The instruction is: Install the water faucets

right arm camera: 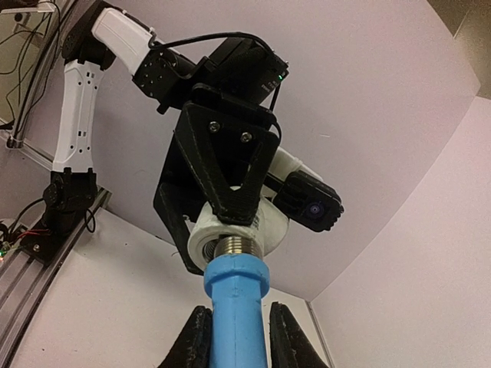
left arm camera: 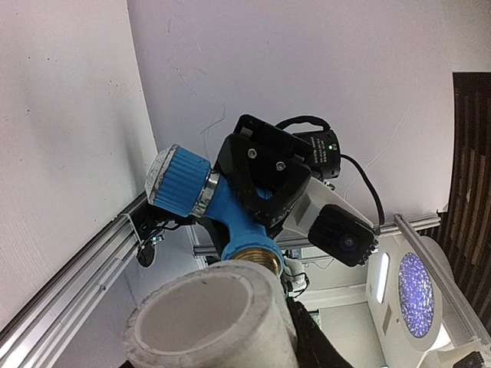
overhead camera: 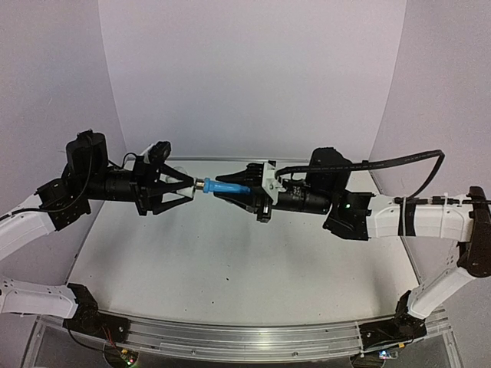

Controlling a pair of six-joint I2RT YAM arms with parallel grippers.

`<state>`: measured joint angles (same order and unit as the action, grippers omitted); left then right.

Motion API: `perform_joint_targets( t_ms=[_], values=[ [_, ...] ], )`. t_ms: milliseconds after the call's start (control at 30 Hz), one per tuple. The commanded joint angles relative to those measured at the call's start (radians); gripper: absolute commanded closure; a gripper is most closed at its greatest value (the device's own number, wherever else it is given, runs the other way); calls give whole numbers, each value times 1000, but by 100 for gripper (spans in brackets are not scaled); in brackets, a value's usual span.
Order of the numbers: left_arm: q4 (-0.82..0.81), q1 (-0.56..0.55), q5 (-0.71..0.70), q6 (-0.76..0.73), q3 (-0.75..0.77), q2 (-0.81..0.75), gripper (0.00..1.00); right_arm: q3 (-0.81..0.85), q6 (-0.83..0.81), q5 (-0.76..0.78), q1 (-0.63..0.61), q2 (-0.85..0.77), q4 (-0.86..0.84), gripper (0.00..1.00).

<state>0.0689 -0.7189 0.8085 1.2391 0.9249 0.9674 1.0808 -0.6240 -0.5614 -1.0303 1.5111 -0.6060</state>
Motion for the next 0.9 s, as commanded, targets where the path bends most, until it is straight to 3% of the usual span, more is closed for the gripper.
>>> perform_joint_targets(
  t_ms=[0,700,867],
  values=[
    [-63,-3,7,3,3,-31,100,51,13,19,-19,19,-67,100],
    [-65,-2,-49,-3,-15,-33,100,61,32,128,-80,57,-71,100],
    [-61,-9,-66,-59,-29,-37,100,121,81,100,-79,73,9,100]
  ],
)
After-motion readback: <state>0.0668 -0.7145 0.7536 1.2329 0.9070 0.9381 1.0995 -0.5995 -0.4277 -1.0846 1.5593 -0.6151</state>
